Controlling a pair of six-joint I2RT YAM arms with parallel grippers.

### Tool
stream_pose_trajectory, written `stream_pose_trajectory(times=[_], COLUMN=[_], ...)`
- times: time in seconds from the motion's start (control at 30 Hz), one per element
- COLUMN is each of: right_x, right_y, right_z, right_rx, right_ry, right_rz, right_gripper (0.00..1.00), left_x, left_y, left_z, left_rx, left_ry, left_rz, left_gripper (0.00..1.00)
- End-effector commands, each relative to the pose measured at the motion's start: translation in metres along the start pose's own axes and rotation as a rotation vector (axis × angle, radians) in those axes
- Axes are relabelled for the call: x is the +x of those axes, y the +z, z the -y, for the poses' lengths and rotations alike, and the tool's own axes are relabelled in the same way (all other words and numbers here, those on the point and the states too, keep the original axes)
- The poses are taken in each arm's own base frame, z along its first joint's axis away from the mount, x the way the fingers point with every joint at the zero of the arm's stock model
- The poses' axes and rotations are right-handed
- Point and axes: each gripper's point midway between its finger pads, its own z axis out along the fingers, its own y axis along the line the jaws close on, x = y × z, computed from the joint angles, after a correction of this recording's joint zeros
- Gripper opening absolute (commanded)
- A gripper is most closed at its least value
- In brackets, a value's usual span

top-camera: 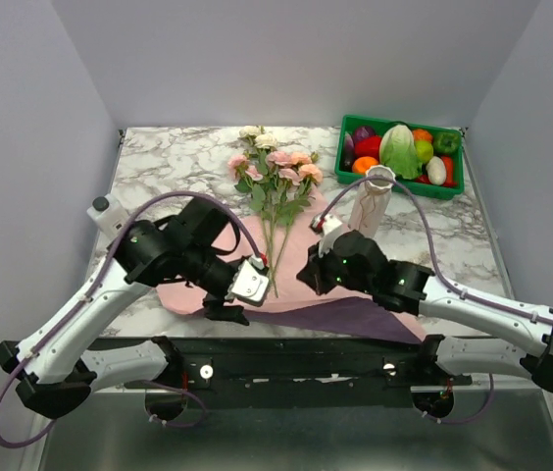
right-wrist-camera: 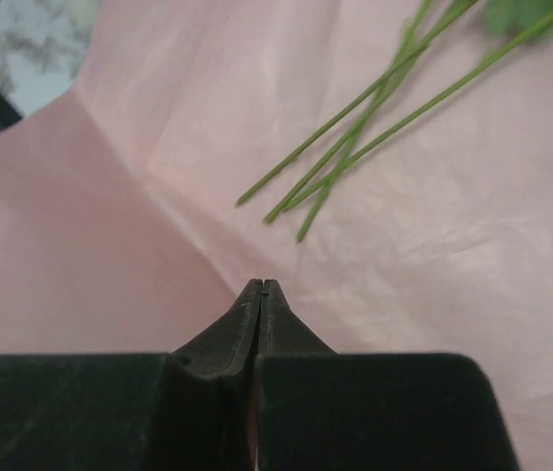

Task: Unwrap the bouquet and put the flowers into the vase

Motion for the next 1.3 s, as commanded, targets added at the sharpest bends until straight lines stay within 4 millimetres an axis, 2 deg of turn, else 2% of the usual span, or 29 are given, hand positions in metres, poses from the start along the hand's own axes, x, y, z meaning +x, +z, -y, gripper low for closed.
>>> stream_pose_trajectory(times=[0.0,0.07,0.1,0.17,0.2,0.33,0.37,0.4,0.43,0.47,0.5,0.53,0.57,0.6,0.63,0.67,0.7,0.73,0.77,0.8,0.83,0.9,0.93,0.97,1.07,1.13,1.17,1.27], right_x=[0.049,0.053,0.055,0.063,0.068,0.075,0.076,0.076,0.065,0.065,0.057,0.037,0.016,0.002,-0.016,-0.041,-0.046,-0.053,-0.06,-0.065,-0.062,-0.066,-0.057,-0.056,-0.038,-0.04,-0.028,-0.02], right_y=[-0.02,-0.033,-0.042,-0.052,-0.056,-0.07,-0.072,-0.073,-0.076,-0.072,-0.069,-0.06,-0.058,-0.055,-0.054,-0.052,-0.04,-0.035,-0.027,-0.013,-0.001,0.018,0.041,0.051,0.093,0.11,0.125,0.144], right_z=[-0.03,-0.037,-0.042,-0.046,-0.05,-0.058,-0.059,-0.061,-0.067,-0.062,-0.054,-0.027,-0.018,-0.007,0.007,0.013,0.02,0.025,0.042,0.046,0.049,0.066,0.073,0.078,0.09,0.092,0.099,0.11], right_rx=[-0.101,-0.153,-0.187,-0.214,-0.234,-0.291,-0.301,-0.317,-0.337,-0.296,-0.237,-0.058,0.022,0.099,0.196,0.236,0.283,0.304,0.348,0.362,0.356,0.395,0.416,0.433,0.48,0.49,0.511,0.553], right_ry=[-0.047,-0.047,-0.043,-0.043,-0.046,-0.074,-0.081,-0.105,-0.121,-0.14,-0.147,-0.164,-0.164,-0.161,-0.156,-0.124,-0.092,-0.063,-0.018,0.024,0.045,0.091,0.093,0.104,0.132,0.168,0.175,0.199], right_rz=[-0.164,-0.168,-0.166,-0.208,-0.23,-0.257,-0.267,-0.275,-0.263,-0.283,-0.263,-0.183,-0.119,-0.07,-0.005,0.056,0.046,0.047,0.041,0.024,-0.009,-0.017,-0.066,-0.077,-0.154,-0.155,-0.184,-0.194], right_gripper=[0.04,0.04,0.04,0.03,0.03,0.07,0.18,0.28,0.33,0.38,0.42,0.47,0.57,0.64,0.67,0.68,0.68,0.68,0.66,0.64,0.62,0.52,0.49,0.43,0.38,0.38,0.41,0.43], left_x=[-0.03,-0.044,-0.057,-0.066,-0.077,-0.074,-0.07,-0.06,-0.053,-0.042,-0.029,-0.02,-0.006,0.006,0.017,0.027,0.041,0.048,0.053,0.064,0.073,0.092,0.104,0.111,0.138,0.151,0.153,0.158], left_y=[-0.034,-0.045,-0.055,-0.064,-0.07,-0.08,-0.083,-0.09,-0.093,-0.094,-0.103,-0.104,-0.103,-0.101,-0.103,-0.097,-0.093,-0.09,-0.088,-0.082,-0.083,-0.081,-0.085,-0.085,-0.082,-0.076,-0.077,-0.078], left_z=[0.018,0.012,0.008,-0.005,-0.015,-0.055,-0.067,-0.089,-0.102,-0.117,-0.135,-0.145,-0.159,-0.167,-0.174,-0.18,-0.186,-0.188,-0.189,-0.191,-0.193,-0.195,-0.196,-0.195,-0.189,-0.182,-0.18,-0.176], left_rx=[-0.026,-0.075,-0.12,-0.192,-0.244,-0.376,-0.411,-0.491,-0.527,-0.553,-0.614,-0.639,-0.65,-0.659,-0.675,-0.669,-0.683,-0.691,-0.699,-0.707,-0.74,-0.792,-0.84,-0.858,-0.885,-0.875,-0.885,-0.908], left_ry=[0.013,0.052,0.093,0.041,0.043,-0.109,-0.158,-0.249,-0.302,-0.359,-0.414,-0.488,-0.544,-0.586,-0.628,-0.659,-0.684,-0.697,-0.714,-0.725,-0.732,-0.754,-0.767,-0.777,-0.838,-0.873,-0.875,-0.877], left_rz=[0.01,0.023,0.044,0.051,0.083,0.13,0.142,0.165,0.17,0.161,0.161,0.165,0.144,0.134,0.127,0.112,0.09,0.081,0.078,0.065,0.039,0.006,-0.032,-0.052,-0.138,-0.167,-0.174,-0.181], left_gripper=[0.73,0.74,0.75,0.76,0.76,0.79,0.8,0.81,0.82,0.82,0.86,0.87,0.87,0.93,0.98,0.99,0.99,0.99,0.99,0.99,0.99,0.99,0.99,0.99,0.99,0.99,0.99,0.99])
